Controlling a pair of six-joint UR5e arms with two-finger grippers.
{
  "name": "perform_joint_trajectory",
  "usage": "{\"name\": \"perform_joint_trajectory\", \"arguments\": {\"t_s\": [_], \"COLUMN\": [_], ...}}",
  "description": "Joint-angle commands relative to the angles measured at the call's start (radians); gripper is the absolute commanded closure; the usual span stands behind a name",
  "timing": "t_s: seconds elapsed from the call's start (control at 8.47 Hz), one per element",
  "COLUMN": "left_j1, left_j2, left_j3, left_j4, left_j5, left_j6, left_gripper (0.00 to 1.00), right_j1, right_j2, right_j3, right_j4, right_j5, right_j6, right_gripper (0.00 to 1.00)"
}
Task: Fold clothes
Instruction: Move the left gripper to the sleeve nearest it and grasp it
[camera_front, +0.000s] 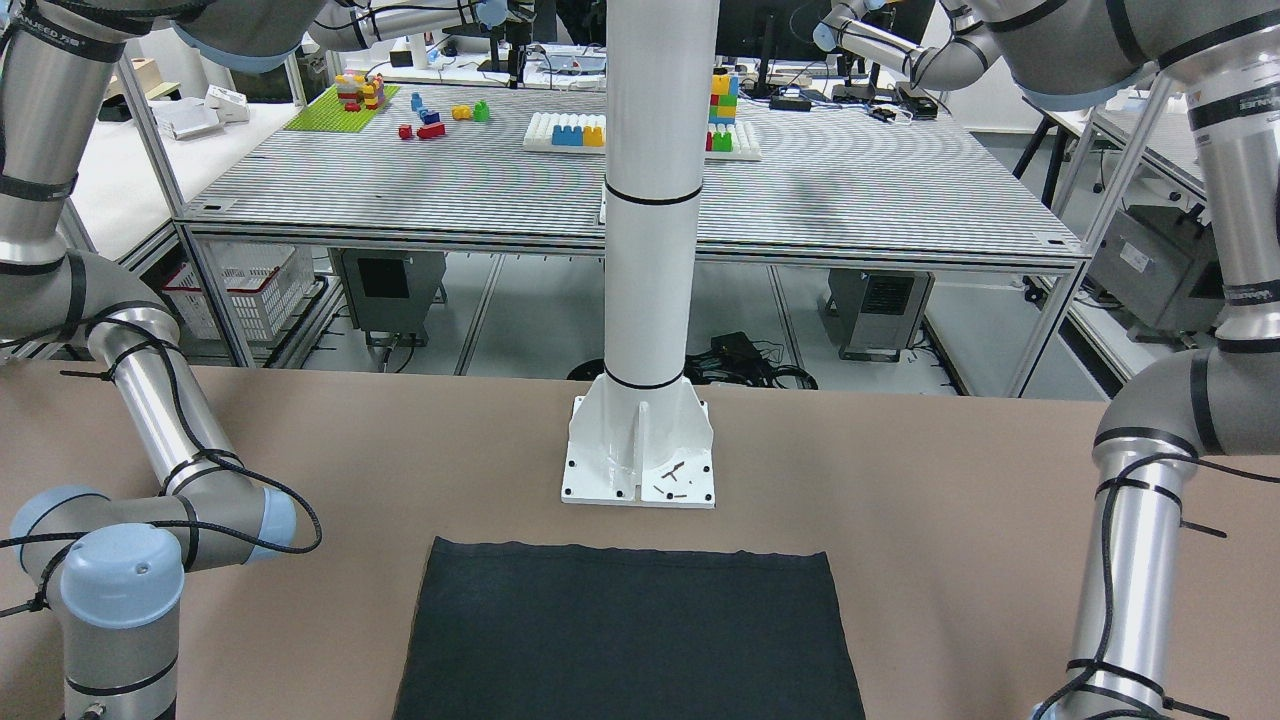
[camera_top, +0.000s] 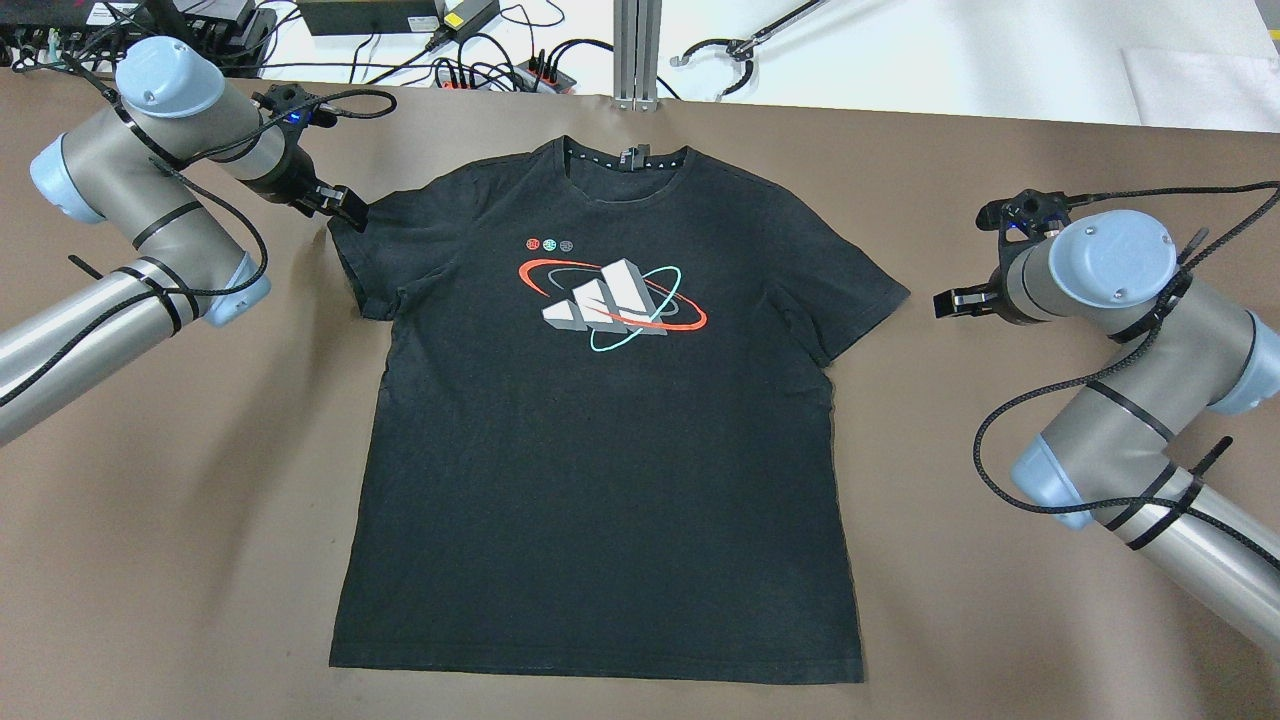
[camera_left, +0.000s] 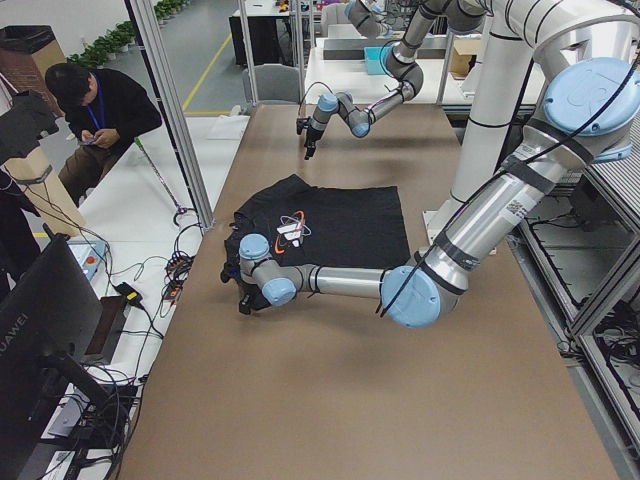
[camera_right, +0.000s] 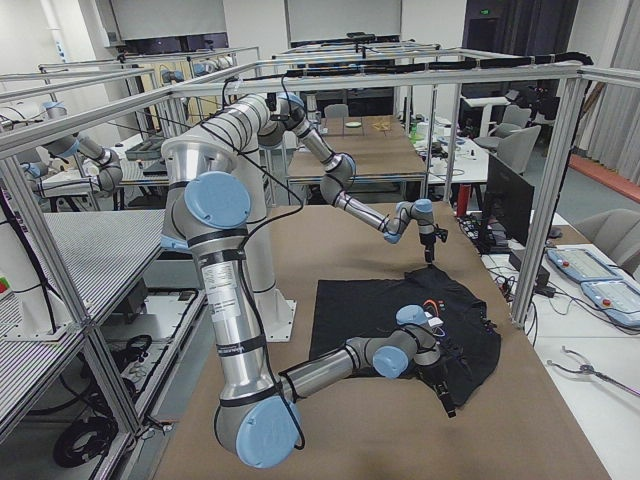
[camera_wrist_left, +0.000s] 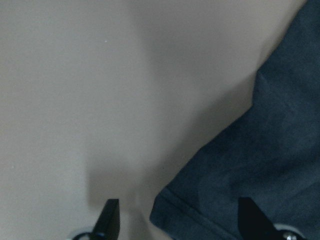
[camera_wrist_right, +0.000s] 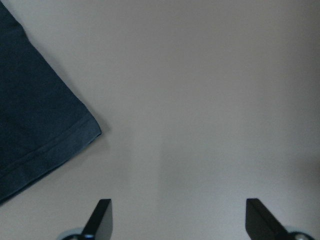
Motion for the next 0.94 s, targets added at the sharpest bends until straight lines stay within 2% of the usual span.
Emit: {"name": "perform_joint_trajectory", "arguments": {"t_s": [0.0,0.47,0.59,0.71,0.83], "left_j1": [0.007,0.012,0.012,0.012,0.010], "left_j2": [-0.005,0.005,0.006,0.008,0.006], "left_j3": [0.008,0.010,0.008,0.008,0.007], "left_j4": [-0.004,-0.009,-0.009,-0.009,-0.009], "left_j5": [0.000,0.000,0.000,0.000,0.000], "left_j6": [0.001,0.002,0.001,0.001,0.001], "left_gripper": [0.28,0.35,0.44,0.62,0.86], "right_j1": [0.000,0.000,0.000,0.000,0.000], "right_j2": [0.000,0.002,0.002,0.002,0.002], "right_j3": [-0.002,-0.008,-0.008,-0.008,-0.008], "right_j4": [0.000,0.000,0.000,0.000,0.000], "right_j5": [0.000,0.000,0.000,0.000,0.000], "right_j6": [0.000,0.000,0.000,0.000,-0.002], "right_gripper": [0.06,0.06,0.06,0.06,0.06]}}
